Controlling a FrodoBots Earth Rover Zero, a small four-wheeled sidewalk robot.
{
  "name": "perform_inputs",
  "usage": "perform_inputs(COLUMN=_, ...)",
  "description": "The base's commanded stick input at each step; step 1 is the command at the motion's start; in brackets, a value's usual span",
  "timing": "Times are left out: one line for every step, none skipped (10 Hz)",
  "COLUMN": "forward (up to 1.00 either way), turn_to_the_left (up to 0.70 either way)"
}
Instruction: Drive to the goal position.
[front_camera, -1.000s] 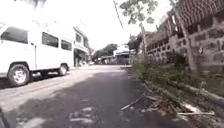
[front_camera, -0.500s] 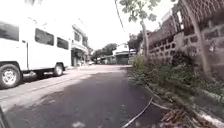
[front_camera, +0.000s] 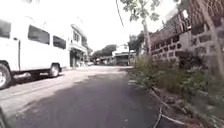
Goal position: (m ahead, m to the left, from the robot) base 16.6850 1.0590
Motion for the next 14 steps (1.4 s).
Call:
perform_inputs(forward=0.70, turn_to_the_left=0.00)
perform_inputs(forward=0.70, turn_to_the_left=0.00)
perform_inputs(forward=0.70, turn_to_the_left=0.00)
perform_inputs(forward=0.70, turn_to_the_left=0.00)
perform_inputs(forward=0.70, turn_to_the_left=0.00)
perform_inputs(forward=0.70, turn_to_the_left=0.00)
perform_inputs(forward=0.70, turn_to_the_left=0.00)
perform_inputs(forward=0.70, turn_to_the_left=0.00)
perform_inputs(forward=0.70, turn_to_the_left=0.00)
perform_inputs(forward=0.70, turn_to_the_left=0.00)
perform_inputs(forward=0.70, turn_to_the_left=0.00)
perform_inputs(forward=0.70, turn_to_the_left=0.00)
perform_inputs(forward=0.70, turn_to_the_left=0.00)
perform_inputs(forward=0.70, turn_to_the_left=0.00)
